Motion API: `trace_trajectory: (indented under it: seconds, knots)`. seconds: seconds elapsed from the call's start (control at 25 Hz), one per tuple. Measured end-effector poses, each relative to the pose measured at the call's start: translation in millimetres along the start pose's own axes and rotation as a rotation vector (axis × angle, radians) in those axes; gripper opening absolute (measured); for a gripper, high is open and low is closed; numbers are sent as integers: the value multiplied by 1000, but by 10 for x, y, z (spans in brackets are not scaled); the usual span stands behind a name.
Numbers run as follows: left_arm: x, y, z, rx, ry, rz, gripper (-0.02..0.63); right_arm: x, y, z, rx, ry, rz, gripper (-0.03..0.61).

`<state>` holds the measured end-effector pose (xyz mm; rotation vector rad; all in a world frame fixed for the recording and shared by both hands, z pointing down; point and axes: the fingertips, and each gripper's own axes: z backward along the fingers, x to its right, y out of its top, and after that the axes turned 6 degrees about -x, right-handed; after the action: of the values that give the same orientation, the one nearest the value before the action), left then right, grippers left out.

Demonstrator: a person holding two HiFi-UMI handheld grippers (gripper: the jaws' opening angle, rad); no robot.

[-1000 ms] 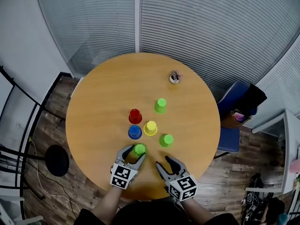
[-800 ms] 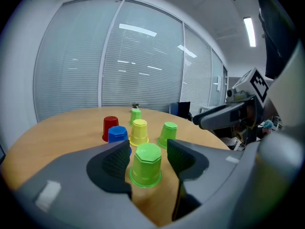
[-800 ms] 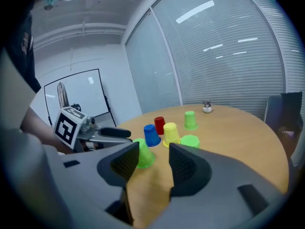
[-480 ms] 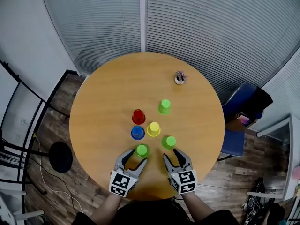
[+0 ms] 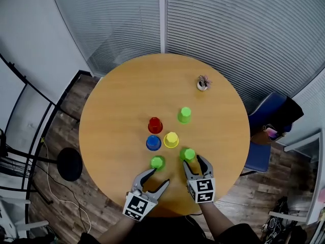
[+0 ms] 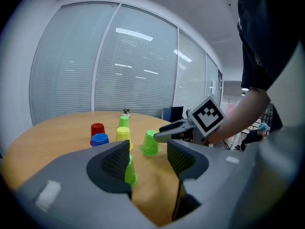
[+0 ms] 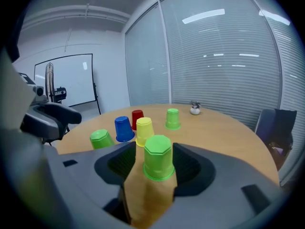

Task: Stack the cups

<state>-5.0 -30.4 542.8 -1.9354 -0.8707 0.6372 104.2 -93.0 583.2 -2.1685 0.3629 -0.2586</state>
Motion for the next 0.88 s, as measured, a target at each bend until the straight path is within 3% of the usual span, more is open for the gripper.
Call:
trace_trajectory:
  seconds: [0.56,0.88]
  knots:
    - [3,-48,77,-14,24,23,233,52,10,-198,-19,-4,60,215]
    - [1,-57,148,0,42,34,233,-149,108,-113,15,28,79,212]
